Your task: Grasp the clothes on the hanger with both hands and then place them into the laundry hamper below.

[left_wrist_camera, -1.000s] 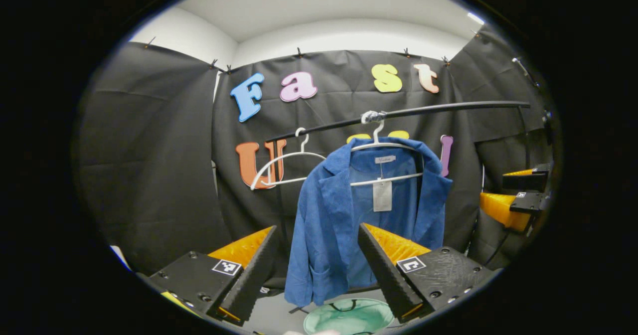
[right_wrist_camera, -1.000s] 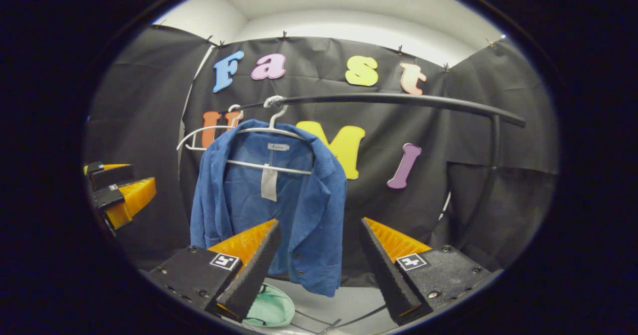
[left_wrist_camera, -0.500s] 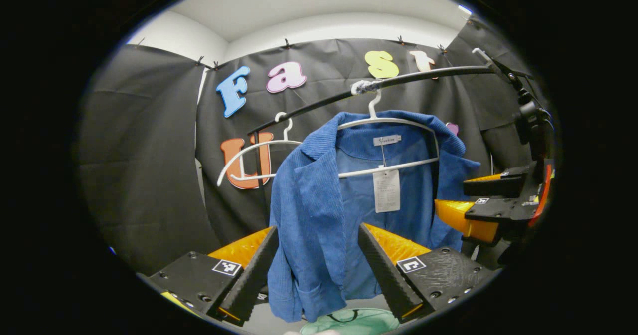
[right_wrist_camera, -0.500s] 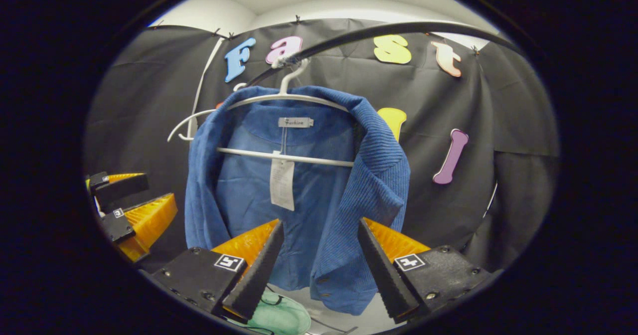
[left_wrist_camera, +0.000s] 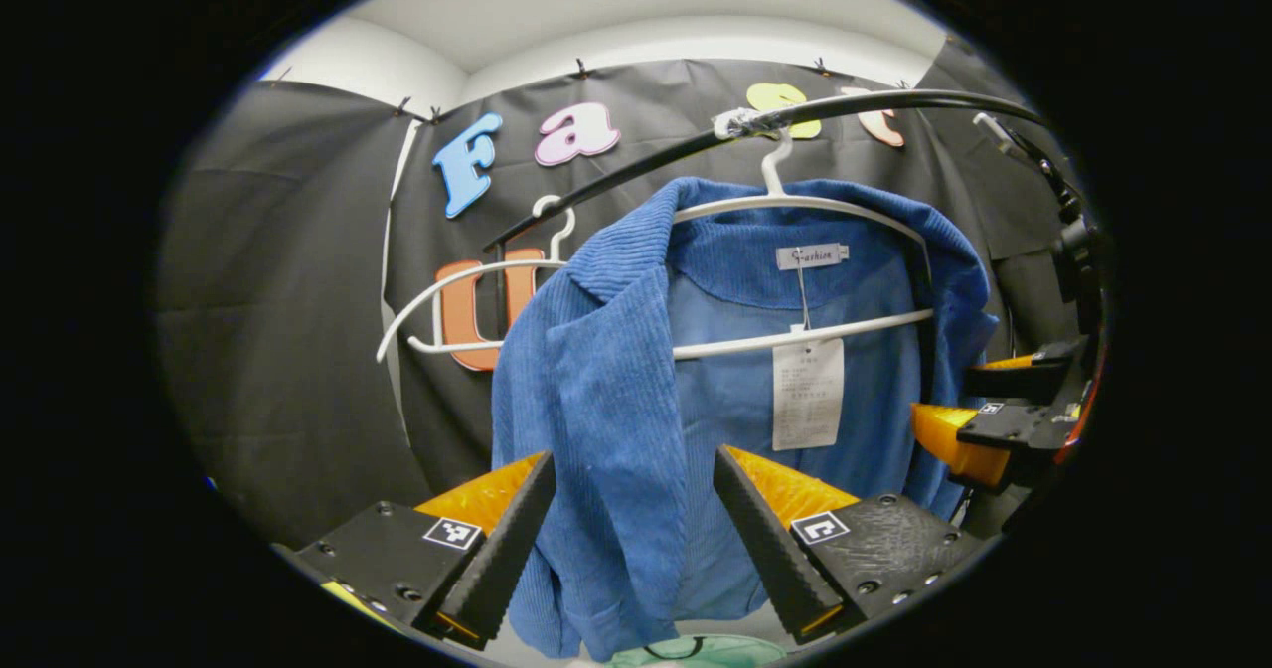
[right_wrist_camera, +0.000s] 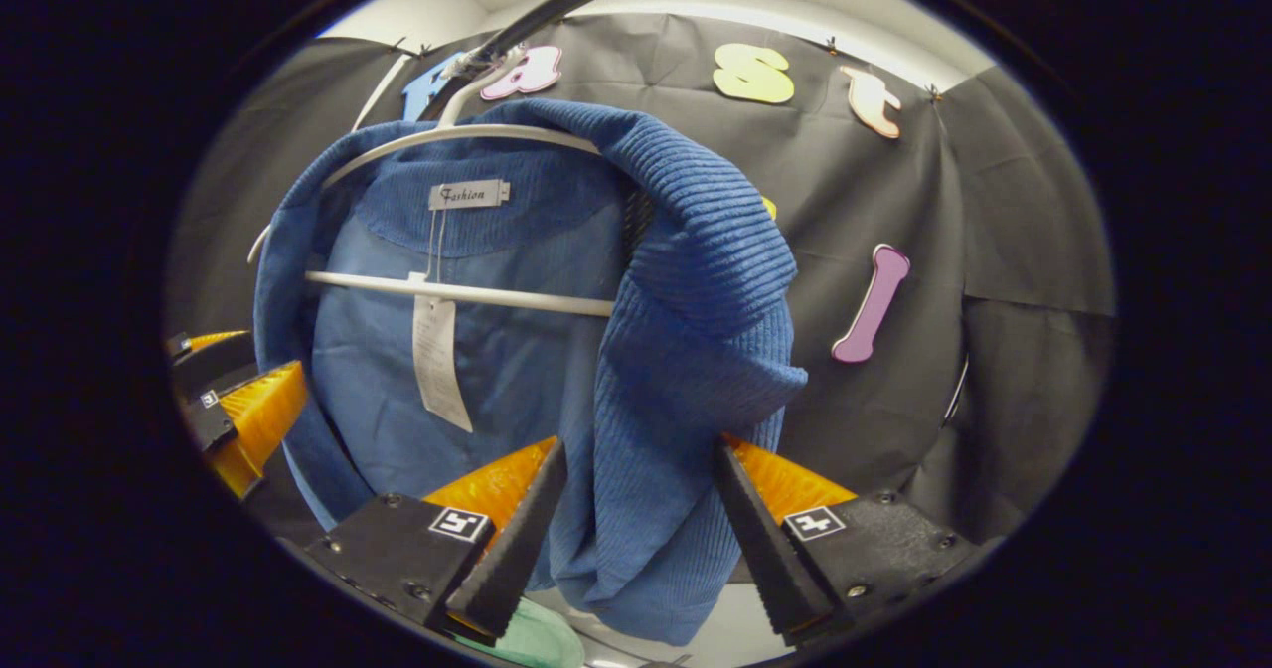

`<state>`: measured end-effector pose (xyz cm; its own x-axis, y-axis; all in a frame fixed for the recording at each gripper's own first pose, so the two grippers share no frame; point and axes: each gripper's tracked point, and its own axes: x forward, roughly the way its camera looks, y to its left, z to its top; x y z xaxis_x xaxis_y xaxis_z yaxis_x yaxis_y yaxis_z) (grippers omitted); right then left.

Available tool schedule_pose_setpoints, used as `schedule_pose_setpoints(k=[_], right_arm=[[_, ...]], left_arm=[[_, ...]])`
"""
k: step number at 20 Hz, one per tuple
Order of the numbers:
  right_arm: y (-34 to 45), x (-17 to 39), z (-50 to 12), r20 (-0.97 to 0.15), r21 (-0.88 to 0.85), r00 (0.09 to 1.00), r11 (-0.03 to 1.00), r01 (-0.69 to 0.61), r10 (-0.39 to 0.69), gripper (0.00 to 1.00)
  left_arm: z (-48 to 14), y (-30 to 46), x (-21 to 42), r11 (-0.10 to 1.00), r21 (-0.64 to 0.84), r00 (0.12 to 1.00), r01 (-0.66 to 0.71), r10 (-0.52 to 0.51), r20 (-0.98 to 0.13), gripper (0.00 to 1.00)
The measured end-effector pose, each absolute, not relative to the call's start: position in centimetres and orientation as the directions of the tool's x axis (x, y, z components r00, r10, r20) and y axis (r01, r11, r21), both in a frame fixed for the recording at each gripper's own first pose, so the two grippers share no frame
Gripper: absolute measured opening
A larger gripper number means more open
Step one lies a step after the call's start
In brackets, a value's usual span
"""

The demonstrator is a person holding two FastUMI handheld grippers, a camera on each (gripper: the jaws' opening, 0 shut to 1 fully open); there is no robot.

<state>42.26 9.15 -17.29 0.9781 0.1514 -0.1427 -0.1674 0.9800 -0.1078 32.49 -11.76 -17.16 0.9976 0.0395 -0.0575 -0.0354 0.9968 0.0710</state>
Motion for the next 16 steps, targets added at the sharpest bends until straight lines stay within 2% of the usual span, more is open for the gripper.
schedule_pose_setpoints(k=[2, 3, 4, 5, 6, 8, 9, 10, 11, 13, 14, 16], right_arm=[[9.0, 42.8, -16.9, -0.137, -0.124, 0.981, 0.981, -0.151, 0.134, 0.88], [8.8, 42.9, -16.6, -0.134, -0.123, 0.984, 0.983, -0.136, 0.119, 0.86], [8.8, 42.9, -16.4, -0.13, -0.112, 0.985, 0.985, -0.13, 0.115, 0.82], [9.0, 43.1, -16.2, -0.133, -0.101, 0.985, 0.987, -0.127, 0.114, 0.79], [9.1, 43.4, -16.2, -0.133, -0.097, 0.984, 0.987, -0.128, 0.115, 0.8], [9.2, 43.7, -15.9, -0.107, -0.087, 0.987, 0.988, -0.128, 0.118, 0.69], [8.9, 43.8, -15.7, -0.089, -0.083, 0.99, 0.99, -0.115, 0.108, 0.55], [8.6, 43.9, -15.7, -0.074, -0.066, 0.992, 0.992, -0.107, 0.102, 0.49], [8.3, 43.9, -15.7, -0.066, -0.047, 0.993, 0.994, -0.099, 0.096, 0.35], [8.7, 43.8, -15.8, -0.052, -0.003, 0.989, 0.99, -0.138, 0.138, 0.17], [9.1, 44.0, -16.1, -0.056, 0.019, 0.983, 0.985, -0.172, 0.173, 0.13], [9.9, 44.4, -16.4, -0.06, 0.075, 0.964, 0.965, -0.253, 0.257, 0.07]], left_arm=[[-17.0, -11.5, 33.2, 0.996, 0.072, 0.996, -0.059, 0.063, -0.057, 0.97], [-16.8, -11.7, 33.4, 0.996, 0.062, 0.997, -0.057, 0.06, -0.055, 0.89], [-16.5, -11.5, 33.5, 0.996, 0.061, 0.996, -0.072, 0.075, -0.047, 0.88], [-16.3, -11.5, 33.8, 0.996, 0.063, 0.997, -0.065, 0.068, -0.046, 0.79], [-16.2, -11.2, 33.8, 0.994, 0.073, 0.996, -0.08, 0.083, -0.04, 0.72], [-16.1, -11.1, 34.0, 0.994, 0.089, 0.997, -0.068, 0.072, -0.036, 0.59], [-16.2, -11.0, 34.1, 0.993, 0.096, 0.997, -0.068, 0.071, -0.036, 0.52], [-16.2, -10.7, 34.0, 0.992, 0.099, 0.996, -0.076, 0.08, -0.034, 0.46], [-16.3, -10.7, 34.2, 0.993, 0.099, 0.997, -0.064, 0.068, -0.035, 0.33], [-16.5, -10.4, 34.2, 0.993, 0.102, 0.998, -0.055, 0.059, -0.037, 0.32], [-16.6, -9.8, 35.1, 0.991, 0.114, 0.997, -0.071, 0.075, -0.031, 0.32], [-16.9, -9.2, 34.6, 0.991, 0.101, 0.995, -0.086, 0.092, -0.047, 0.18]])
